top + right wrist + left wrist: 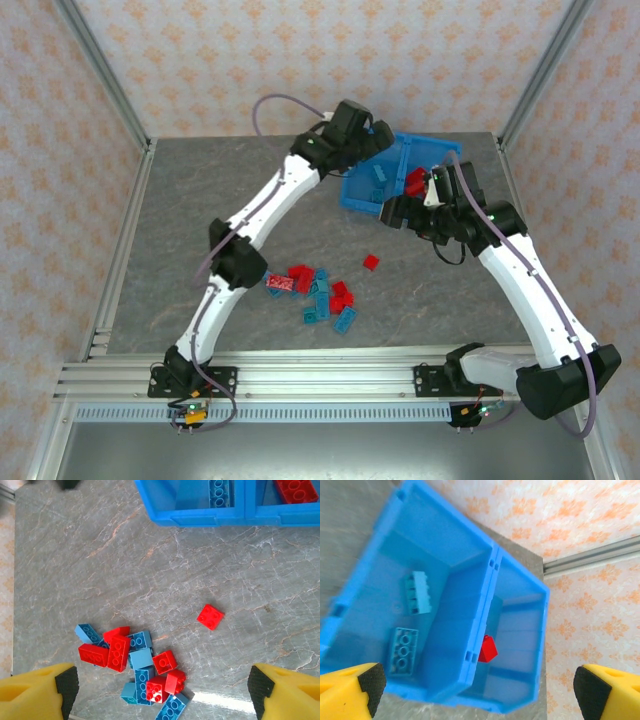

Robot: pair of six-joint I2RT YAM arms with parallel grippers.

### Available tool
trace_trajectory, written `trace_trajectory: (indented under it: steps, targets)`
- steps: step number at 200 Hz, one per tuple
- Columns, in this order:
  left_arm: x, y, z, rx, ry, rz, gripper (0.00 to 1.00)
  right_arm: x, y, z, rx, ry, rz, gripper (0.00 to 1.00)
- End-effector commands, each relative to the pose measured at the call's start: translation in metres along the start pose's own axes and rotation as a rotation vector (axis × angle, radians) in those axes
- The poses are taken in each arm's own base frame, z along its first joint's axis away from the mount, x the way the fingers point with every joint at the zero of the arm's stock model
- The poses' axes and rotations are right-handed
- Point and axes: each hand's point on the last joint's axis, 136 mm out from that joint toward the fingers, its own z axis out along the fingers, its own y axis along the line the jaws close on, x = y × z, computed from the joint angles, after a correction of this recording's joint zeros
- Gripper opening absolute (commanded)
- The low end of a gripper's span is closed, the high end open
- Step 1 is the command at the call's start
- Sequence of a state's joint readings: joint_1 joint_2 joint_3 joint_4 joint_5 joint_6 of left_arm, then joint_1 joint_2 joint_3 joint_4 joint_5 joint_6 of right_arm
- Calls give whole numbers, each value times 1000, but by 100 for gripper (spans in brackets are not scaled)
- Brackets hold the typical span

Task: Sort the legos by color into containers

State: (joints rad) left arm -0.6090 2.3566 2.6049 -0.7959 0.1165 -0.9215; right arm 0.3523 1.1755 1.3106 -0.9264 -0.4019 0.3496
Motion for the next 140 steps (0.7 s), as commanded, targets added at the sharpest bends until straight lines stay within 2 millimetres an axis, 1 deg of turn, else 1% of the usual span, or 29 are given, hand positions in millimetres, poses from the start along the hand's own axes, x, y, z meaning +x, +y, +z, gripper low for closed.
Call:
trace_trajectory:
  steps: [1, 14, 19, 21, 22, 27, 35, 39, 52, 55, 61, 64, 75, 80, 89, 104, 120, 128, 140]
  targets:
    - [-14, 35, -71, -188, -62, 103, 100, 3, 3, -1, -29, 6, -80, 89]
    - [-12, 62, -97, -251, -69, 90, 100, 10, 7, 0, -54, 26, -129, 88]
    - [-10, 76, -105, -275, -71, 75, 100, 14, 10, 0, -70, 39, -161, 88]
    - [-7, 82, -105, -288, -66, 69, 100, 16, 11, 1, -76, 46, -173, 88]
    - [-10, 81, -113, -279, -77, 62, 100, 16, 11, 0, -79, 45, -179, 88]
    - [-9, 91, -127, -289, -88, 40, 100, 21, 14, 0, -89, 60, -212, 88]
    - [-2, 119, -139, -331, -89, 0, 100, 27, 15, 1, -88, 85, -256, 89]
    - [1, 129, -147, -343, -95, -21, 100, 29, 15, 2, -83, 98, -279, 89]
    - [18, 173, -166, -416, -88, -87, 100, 36, 15, 1, -71, 137, -328, 89]
    - [23, 183, -170, -431, -85, -101, 100, 39, 14, 6, -62, 164, -333, 89]
    - [31, 198, -181, -450, -84, -119, 100, 41, 15, 8, -60, 182, -350, 89]
    - [37, 209, -182, -473, -75, -133, 100, 42, 16, 8, -59, 187, -357, 89]
    - [55, 236, -195, -514, -57, -173, 100, 44, 18, 10, -61, 193, -374, 90]
    - [65, 249, -198, -536, -39, -191, 100, 45, 20, 12, -68, 196, -373, 90]
    - [82, 267, -201, -553, -6, -230, 100, 46, 22, 17, -82, 200, -357, 90]
    - [109, 289, -194, -546, 58, -310, 100, 49, 25, 26, -104, 217, -326, 90]
    - [132, 302, -180, -524, 122, -388, 100, 50, 30, 31, -119, 234, -312, 90]
    - [141, 307, -173, -527, 147, -410, 100, 50, 32, 31, -122, 239, -312, 90]
    - [149, 314, -164, -554, 172, -420, 100, 50, 31, 30, -117, 243, -314, 90]
